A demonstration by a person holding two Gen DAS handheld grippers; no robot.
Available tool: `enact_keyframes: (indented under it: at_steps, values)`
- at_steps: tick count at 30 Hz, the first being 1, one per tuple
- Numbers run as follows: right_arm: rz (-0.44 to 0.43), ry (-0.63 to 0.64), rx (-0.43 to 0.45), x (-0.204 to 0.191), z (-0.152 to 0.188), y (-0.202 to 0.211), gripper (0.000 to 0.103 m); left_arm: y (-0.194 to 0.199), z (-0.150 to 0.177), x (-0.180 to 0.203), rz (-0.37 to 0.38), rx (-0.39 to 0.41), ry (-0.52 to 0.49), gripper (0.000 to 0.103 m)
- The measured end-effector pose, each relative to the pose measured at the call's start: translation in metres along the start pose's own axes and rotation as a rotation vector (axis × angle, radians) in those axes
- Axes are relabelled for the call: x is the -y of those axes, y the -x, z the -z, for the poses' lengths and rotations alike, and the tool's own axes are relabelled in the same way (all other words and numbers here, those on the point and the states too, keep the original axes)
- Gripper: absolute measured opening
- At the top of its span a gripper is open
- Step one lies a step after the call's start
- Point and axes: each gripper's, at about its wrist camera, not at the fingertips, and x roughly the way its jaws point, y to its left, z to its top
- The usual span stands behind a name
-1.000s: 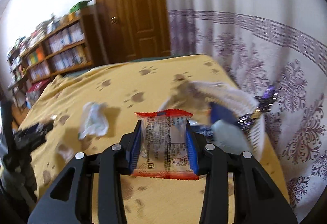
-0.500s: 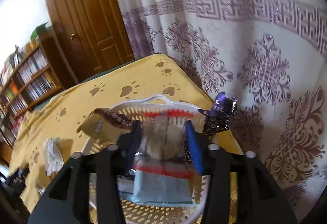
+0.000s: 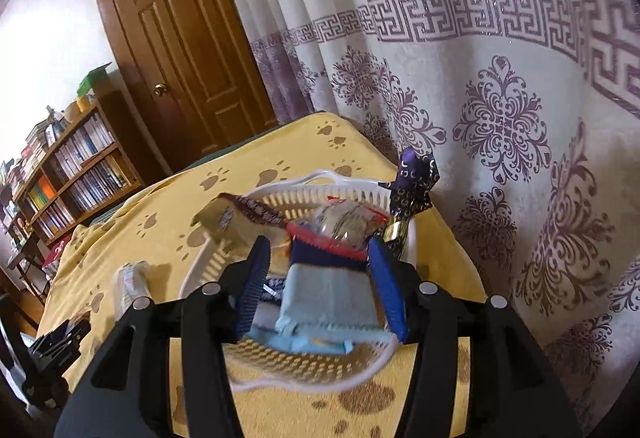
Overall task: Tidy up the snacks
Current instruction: 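Carry the red-zip bag with the right tool into the basket and release, then carry the brown walnut bag with the left tool into the basket and release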
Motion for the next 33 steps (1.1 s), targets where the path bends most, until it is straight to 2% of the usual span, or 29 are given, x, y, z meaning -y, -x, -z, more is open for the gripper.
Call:
enact_keyframes:
  at_steps: [10,19,25,30,33]
  values:
    - [-0.054,0.029,0.033,-0.006,0.015,0.023,0.060,0.015,-0.009,0.038,0.140,-0.002,-0.008,0.059]
    - [-0.083,0.032,0.063,0.002,0.022,0.032,0.061,0.032,-0.026,0.110,0.271,0.045,-0.117,0.059]
    - [-0.078,0.035,0.068,0.008,0.028,0.034,0.062,0.036,-0.039,0.153,0.367,0.050,-0.147,0.059]
    - [-0.082,0.016,0.076,0.016,0.031,0.035,0.062,0.044,-0.047,0.187,0.420,0.099,-0.193,0.059]
    - [-0.084,0.021,0.088,0.018,0.032,0.038,0.062,0.046,-0.047,0.197,0.425,0.106,-0.216,0.059]
